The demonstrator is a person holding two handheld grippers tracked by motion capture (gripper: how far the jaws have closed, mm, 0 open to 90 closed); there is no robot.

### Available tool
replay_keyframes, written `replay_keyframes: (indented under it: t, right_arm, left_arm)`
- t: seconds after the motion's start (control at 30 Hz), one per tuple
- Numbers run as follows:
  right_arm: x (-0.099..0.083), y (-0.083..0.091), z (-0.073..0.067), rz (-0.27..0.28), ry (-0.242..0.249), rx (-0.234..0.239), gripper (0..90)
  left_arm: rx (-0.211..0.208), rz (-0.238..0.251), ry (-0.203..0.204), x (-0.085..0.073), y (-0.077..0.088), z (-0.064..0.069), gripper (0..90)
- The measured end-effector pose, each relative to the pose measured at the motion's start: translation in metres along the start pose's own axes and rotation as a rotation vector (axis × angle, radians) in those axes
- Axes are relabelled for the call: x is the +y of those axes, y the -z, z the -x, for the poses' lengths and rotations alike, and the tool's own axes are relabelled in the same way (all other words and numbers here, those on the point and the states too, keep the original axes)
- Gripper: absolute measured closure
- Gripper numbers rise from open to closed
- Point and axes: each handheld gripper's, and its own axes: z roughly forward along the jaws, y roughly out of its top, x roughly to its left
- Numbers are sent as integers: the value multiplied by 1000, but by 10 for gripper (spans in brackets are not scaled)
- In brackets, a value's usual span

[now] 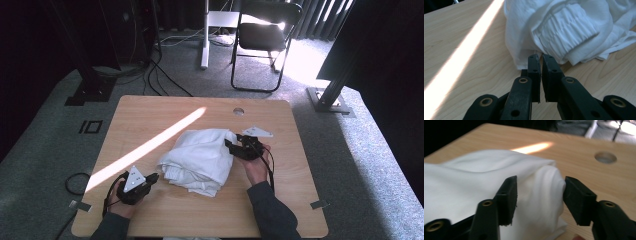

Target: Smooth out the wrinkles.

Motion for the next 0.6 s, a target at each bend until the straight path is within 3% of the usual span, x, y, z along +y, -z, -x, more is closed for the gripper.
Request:
replay_keyframes:
  t: [0.1,0.13,0.2,0.3,0.4,0.5,0.6]
  right_arm:
    - [-1,20,-23,22,88,68,402]
    - [-1,20,-23,22,88,68,402]
    - [-10,28,-39,15,131,134,395]
    - [-26,30,-60,-12,183,213,333]
    - [-38,27,-75,-51,243,235,292]
    - [-43,24,-80,-85,308,187,416]
    - [-44,28,-75,-102,294,214,712]
  left_arm:
    - [26,1,4,1,-2,-1,857]
    - [26,1,4,1,-2,-1,846]
    - [45,11,17,2,-2,-4,833]
    - [65,22,24,4,0,-6,736]
    - [66,52,36,9,1,-9,686]
    - [59,72,44,16,1,-12,652]
    - [46,77,40,22,-3,-13,622]
